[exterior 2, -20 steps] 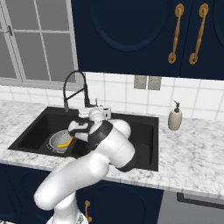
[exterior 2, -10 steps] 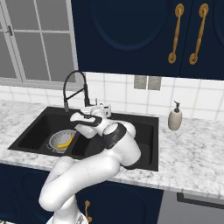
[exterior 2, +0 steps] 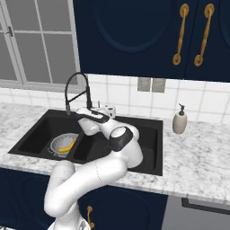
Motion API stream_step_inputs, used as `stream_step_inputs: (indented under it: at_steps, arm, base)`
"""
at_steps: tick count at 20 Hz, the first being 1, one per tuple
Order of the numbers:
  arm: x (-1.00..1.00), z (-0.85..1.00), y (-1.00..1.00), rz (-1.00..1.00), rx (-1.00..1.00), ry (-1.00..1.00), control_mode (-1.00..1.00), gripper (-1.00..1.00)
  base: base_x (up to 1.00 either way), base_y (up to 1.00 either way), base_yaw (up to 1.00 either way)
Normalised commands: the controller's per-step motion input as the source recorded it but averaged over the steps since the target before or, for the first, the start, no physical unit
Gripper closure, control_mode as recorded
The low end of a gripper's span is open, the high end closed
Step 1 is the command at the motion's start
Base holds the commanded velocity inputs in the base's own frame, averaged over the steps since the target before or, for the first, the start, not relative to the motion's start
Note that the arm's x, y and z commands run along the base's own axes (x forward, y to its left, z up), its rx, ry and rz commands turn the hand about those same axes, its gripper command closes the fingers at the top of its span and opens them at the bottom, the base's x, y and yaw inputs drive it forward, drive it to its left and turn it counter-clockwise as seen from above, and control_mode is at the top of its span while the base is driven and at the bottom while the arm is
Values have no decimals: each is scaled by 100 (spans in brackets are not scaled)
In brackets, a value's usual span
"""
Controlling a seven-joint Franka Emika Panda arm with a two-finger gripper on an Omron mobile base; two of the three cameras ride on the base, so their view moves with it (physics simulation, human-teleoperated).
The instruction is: Put the colander in the sink, put the banana in the colander, and turn on the sink faucet and pour water over the colander.
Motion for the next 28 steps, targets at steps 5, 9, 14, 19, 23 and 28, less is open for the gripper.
stream_step_inputs:
  at_steps: [5, 9, 14, 19, 23, 28]
  arm:
    - [19, -14, 31, -16, 0, 0, -100, -100]
    - [23, -14, 37, -18, 0, 0, -100, -100]
    - [20, -18, 36, -18, 0, 0, -100, -100]
    - [14, -21, 9, -15, 0, 0, -100, -100]
    - [10, -24, 0, -11, 0, -2, -100, -100]
    - [8, -22, 0, -7, 0, -3, -100, -100]
  base:
    - [0, 0, 0]
    - [0, 0, 0]
    - [0, 0, 0]
    - [0, 0, 0]
    - [0, 0, 0]
    - [0, 0, 0]
